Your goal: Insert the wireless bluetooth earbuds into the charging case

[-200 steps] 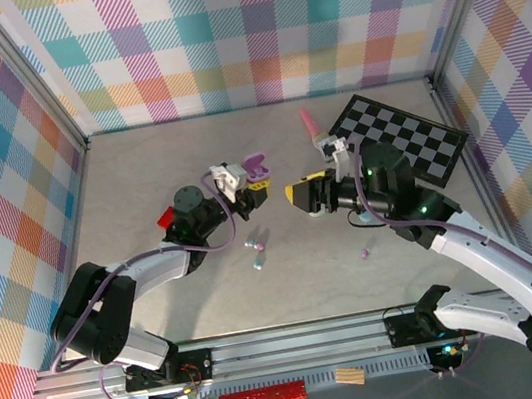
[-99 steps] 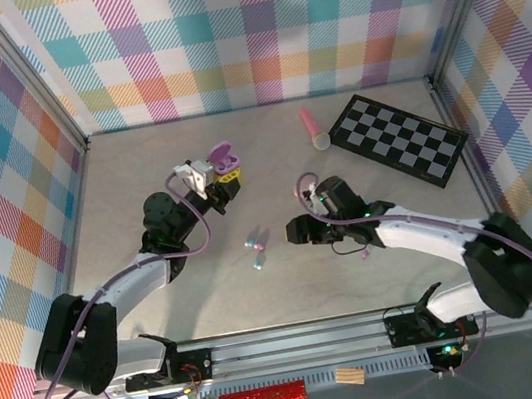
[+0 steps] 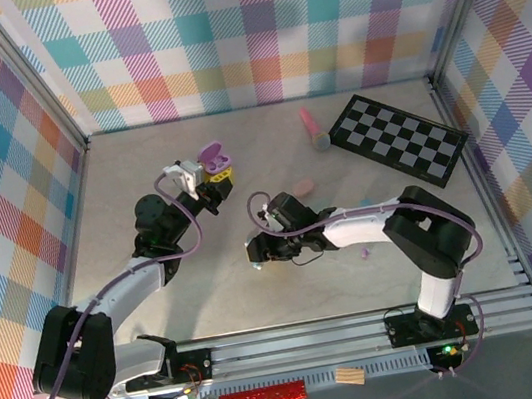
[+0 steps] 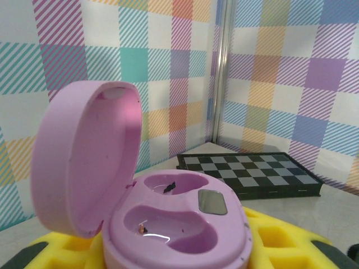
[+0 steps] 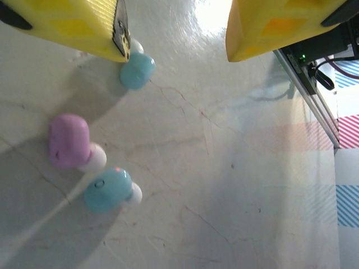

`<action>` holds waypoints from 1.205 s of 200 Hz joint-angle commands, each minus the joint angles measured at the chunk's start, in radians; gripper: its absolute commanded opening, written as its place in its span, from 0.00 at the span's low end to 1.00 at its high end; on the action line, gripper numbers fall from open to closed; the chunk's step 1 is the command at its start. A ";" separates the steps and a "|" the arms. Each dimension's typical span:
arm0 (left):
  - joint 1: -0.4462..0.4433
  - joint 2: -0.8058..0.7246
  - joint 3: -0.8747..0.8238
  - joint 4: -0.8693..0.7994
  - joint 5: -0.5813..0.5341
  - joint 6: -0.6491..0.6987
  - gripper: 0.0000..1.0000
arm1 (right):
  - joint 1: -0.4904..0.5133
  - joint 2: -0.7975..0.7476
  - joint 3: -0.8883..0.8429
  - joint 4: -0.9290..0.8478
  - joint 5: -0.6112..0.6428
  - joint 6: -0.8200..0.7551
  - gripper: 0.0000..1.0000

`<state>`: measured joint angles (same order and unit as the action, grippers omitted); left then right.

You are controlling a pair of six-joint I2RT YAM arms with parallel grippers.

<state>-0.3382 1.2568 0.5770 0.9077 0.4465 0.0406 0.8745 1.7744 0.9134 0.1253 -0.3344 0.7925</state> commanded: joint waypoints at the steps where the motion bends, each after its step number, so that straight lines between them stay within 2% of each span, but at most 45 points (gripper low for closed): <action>1: 0.010 -0.033 -0.008 0.006 0.024 -0.012 0.38 | 0.000 0.051 0.042 0.025 -0.018 0.010 0.48; 97: 0.015 -0.078 -0.009 -0.063 0.031 0.012 0.39 | -0.019 0.132 0.098 -0.012 0.088 -0.002 0.46; 160: 0.019 -0.106 -0.015 -0.089 0.031 0.026 0.39 | -0.057 0.152 0.181 -0.135 0.162 -0.044 0.45; 211: 0.029 -0.108 -0.025 -0.087 0.030 0.025 0.39 | -0.078 0.194 0.239 -0.161 0.148 -0.104 0.46; 241: 0.055 -0.109 -0.034 -0.068 0.030 0.004 0.39 | -0.081 0.207 0.266 -0.158 0.078 -0.144 0.45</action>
<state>-0.3107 1.1740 0.5591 0.8104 0.4622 0.0521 0.7963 1.9553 1.1431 -0.0135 -0.2043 0.7090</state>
